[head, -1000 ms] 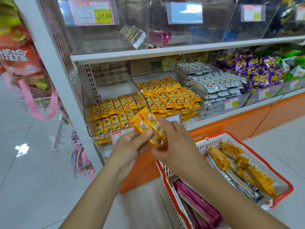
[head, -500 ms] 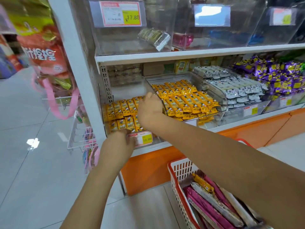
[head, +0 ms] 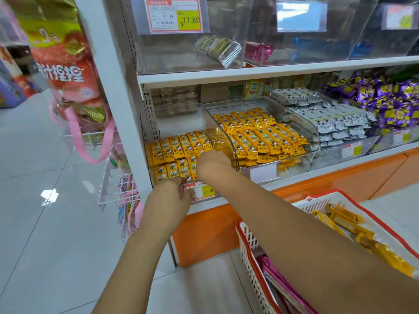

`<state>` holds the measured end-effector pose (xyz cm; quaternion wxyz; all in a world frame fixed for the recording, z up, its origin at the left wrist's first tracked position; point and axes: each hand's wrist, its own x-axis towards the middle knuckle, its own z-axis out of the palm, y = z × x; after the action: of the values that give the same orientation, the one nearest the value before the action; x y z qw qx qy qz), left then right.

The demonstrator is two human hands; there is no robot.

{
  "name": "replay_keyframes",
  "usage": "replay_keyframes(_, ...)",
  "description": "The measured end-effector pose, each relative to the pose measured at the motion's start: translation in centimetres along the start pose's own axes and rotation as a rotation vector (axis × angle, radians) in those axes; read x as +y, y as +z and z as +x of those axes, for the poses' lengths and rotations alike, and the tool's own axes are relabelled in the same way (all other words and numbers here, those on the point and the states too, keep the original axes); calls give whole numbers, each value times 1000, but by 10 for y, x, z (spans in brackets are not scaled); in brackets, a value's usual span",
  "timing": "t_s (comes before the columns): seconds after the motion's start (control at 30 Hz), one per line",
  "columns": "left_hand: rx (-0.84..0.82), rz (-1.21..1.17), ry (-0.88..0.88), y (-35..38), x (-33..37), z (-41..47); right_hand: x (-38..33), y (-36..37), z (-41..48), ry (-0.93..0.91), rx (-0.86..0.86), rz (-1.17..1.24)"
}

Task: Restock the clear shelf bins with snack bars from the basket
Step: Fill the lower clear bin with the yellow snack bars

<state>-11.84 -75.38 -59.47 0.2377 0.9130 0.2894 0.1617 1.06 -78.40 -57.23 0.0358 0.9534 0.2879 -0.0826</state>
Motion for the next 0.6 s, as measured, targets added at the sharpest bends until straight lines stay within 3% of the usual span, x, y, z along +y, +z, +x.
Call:
replay_keyframes(0.47, -69, -29, -6, -9, 2, -3, 9, -20, 17, -53, 41, 425)
replay_keyframes(0.6, -38, 51, 16, -15, -2, -4, -18, -28, 37, -107, 38, 430)
